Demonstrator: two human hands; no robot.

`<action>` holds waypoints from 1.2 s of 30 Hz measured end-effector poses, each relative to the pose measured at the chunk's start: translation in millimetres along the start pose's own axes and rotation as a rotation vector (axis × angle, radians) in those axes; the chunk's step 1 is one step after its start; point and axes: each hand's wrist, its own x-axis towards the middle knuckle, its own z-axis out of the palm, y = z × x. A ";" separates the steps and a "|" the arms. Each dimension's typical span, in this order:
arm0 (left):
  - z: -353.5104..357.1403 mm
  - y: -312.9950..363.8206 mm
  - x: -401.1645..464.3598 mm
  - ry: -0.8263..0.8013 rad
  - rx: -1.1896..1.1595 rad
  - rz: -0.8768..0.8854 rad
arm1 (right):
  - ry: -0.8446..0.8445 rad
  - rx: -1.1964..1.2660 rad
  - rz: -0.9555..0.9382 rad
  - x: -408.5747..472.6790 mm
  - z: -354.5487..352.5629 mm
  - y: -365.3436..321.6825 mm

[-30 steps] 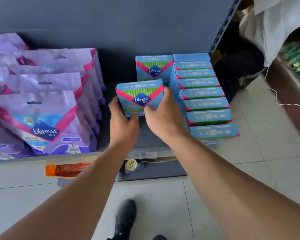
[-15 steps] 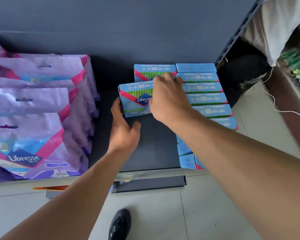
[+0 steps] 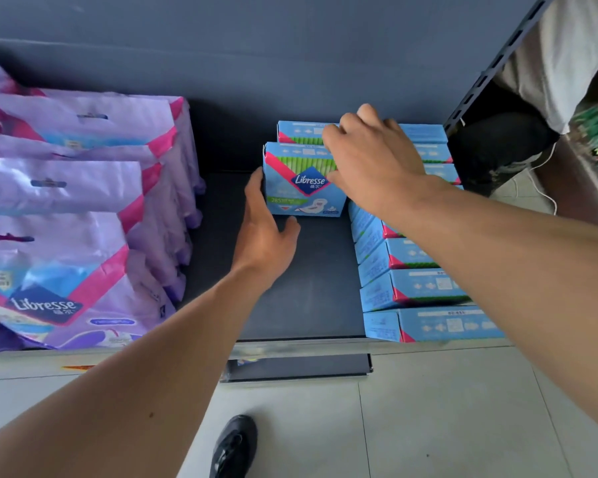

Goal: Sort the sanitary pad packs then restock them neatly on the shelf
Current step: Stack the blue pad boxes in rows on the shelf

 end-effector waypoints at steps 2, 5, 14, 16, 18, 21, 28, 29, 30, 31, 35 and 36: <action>1.1 -0.3 5.9 0.021 0.022 0.026 | -0.002 -0.027 0.002 0.1 3.0 2.1; 3.1 2.4 15.2 0.081 0.090 0.040 | 0.008 -0.062 0.001 -0.2 6.3 5.3; 9.5 2.2 33.1 0.118 0.221 0.000 | -0.083 0.042 -0.009 5.7 3.6 23.1; 11.5 2.9 33.9 0.130 0.281 -0.022 | -0.113 0.044 -0.007 6.6 4.0 25.8; 14.1 5.6 34.6 0.146 0.367 -0.041 | -0.122 0.045 0.000 7.9 4.5 26.4; 17.5 10.7 35.8 0.161 0.514 -0.065 | -0.116 0.053 0.022 10.3 5.8 24.3; 20.0 17.2 37.8 0.157 0.613 -0.074 | -0.101 0.069 0.037 9.1 9.3 24.5; 19.7 17.7 37.8 0.159 0.622 -0.071 | -0.101 0.072 0.037 9.0 9.9 24.2; 19.4 17.9 38.0 0.159 0.631 -0.064 | -0.100 0.077 0.039 9.1 10.3 24.1; 19.1 17.7 38.0 0.158 0.641 -0.058 | -0.100 0.084 0.041 9.1 10.4 24.2; 17.6 15.5 38.1 0.147 0.633 -0.050 | -0.122 0.135 0.046 9.7 8.1 26.0; 17.8 15.4 37.8 0.146 0.623 -0.047 | -0.129 0.150 0.044 9.5 7.2 26.1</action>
